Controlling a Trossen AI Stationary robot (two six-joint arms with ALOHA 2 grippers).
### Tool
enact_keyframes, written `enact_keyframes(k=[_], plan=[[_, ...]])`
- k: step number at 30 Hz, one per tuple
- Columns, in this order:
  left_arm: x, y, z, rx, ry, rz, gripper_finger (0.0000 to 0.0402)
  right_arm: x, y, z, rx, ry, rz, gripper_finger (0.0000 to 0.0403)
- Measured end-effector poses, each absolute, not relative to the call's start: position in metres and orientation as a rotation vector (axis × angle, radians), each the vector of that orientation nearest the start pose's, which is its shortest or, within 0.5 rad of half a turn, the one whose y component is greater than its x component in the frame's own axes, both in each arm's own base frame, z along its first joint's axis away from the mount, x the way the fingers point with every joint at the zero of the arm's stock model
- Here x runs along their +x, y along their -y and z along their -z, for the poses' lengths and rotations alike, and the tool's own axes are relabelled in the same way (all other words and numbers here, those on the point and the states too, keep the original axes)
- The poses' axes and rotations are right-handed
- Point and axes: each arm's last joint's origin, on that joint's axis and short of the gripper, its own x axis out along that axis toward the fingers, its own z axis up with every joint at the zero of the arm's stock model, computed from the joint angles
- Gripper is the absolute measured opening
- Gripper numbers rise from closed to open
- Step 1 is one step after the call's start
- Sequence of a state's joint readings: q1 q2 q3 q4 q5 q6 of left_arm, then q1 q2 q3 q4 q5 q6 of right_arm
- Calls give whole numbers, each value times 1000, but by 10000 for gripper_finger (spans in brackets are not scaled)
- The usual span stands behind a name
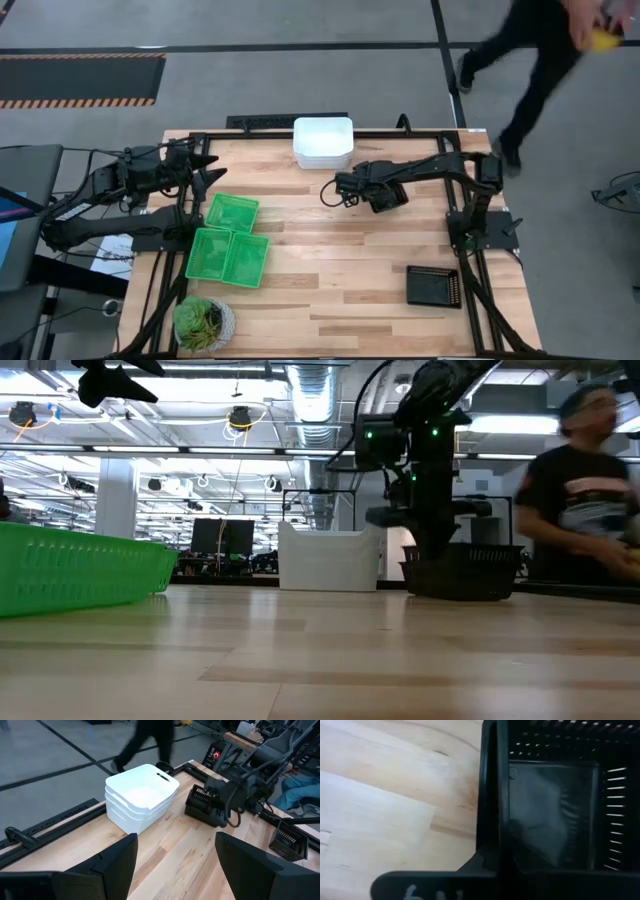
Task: Stack baskets by color
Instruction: Stack the middle black bin into the top black bin
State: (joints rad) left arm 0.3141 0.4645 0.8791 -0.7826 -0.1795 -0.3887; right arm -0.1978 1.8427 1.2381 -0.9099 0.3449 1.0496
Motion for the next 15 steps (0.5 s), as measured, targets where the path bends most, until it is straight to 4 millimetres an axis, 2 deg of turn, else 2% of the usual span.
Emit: enact_keyframes(k=[8, 15], plan=[[68, -28, -339, -401, -288, -566, 256, 324, 85, -165, 683, -1174, 1152, 45], [68, -29, -339, -383, -284, -592, 256, 317, 108, -175, 680, -1184, 1132, 87]])
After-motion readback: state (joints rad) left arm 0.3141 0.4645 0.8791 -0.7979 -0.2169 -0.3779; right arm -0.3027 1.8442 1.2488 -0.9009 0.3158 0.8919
